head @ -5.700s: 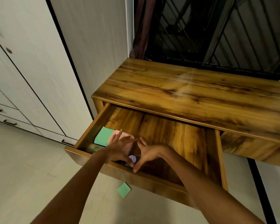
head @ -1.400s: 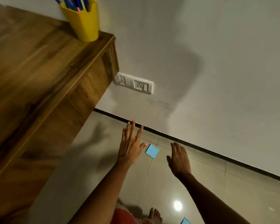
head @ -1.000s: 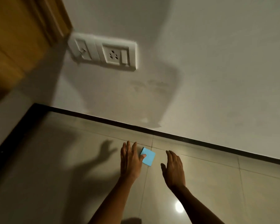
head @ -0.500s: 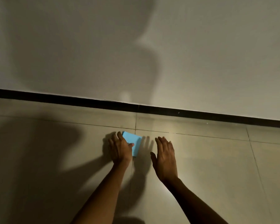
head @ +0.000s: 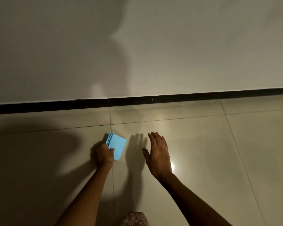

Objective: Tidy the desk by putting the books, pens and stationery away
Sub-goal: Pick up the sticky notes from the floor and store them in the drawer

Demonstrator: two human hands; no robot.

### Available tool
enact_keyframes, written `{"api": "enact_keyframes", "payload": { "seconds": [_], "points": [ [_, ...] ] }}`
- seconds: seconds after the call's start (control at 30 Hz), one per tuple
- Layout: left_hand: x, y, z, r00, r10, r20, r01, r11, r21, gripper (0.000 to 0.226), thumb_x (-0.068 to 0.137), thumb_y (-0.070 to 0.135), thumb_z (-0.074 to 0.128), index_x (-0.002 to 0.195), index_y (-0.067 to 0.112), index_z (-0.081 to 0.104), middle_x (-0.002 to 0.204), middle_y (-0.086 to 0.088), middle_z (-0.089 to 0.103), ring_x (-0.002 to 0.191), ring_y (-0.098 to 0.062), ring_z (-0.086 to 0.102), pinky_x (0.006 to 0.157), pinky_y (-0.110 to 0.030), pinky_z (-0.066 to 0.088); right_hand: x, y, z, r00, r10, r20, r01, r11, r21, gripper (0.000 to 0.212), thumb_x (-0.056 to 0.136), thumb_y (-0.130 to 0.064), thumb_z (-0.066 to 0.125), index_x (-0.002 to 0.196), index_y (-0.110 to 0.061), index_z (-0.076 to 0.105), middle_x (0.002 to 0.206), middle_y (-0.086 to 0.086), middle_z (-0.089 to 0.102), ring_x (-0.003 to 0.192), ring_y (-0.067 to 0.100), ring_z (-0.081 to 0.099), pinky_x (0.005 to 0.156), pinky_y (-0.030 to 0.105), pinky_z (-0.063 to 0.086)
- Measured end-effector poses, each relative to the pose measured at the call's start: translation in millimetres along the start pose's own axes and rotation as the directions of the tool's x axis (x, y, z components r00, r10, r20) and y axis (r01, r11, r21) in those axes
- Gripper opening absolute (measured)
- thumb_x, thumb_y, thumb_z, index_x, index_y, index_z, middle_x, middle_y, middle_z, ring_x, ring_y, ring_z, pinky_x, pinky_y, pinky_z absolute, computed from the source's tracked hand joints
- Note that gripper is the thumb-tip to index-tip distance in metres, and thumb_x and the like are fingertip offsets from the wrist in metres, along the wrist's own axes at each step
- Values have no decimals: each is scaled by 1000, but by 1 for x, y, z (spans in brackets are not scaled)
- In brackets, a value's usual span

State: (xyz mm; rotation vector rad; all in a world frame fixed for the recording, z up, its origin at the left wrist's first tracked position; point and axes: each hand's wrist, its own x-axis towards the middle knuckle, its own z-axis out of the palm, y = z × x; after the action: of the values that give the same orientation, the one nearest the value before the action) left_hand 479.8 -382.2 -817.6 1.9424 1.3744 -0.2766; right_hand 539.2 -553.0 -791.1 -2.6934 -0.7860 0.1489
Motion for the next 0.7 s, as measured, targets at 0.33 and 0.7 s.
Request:
{"api": "enact_keyframes", "payload": {
  "seconds": [0.33, 0.7],
  "points": [
    [-116, 39, 1, 894, 145, 424, 67, 892, -447, 16, 83, 1, 63, 98, 5, 61, 84, -8, 64, 71, -21, 60, 56, -24, 46, -112, 57, -74, 924, 354, 148, -368, 926, 87, 58, 84, -15, 66, 137, -1, 45, 143, 17, 43, 132, 35, 42, 110, 43, 36],
    [-199, 54, 69, 694, 275, 666, 48, 904, -424, 17, 89, 10, 59, 96, 26, 60, 93, 2, 66, 82, -15, 61, 69, -27, 48, -234, 144, -66, 354, 887, 297, -935, 339, 102, 61, 85, -22, 66, 138, -7, 40, 139, 15, 43, 125, 33, 43, 103, 44, 39]
  ]
}}
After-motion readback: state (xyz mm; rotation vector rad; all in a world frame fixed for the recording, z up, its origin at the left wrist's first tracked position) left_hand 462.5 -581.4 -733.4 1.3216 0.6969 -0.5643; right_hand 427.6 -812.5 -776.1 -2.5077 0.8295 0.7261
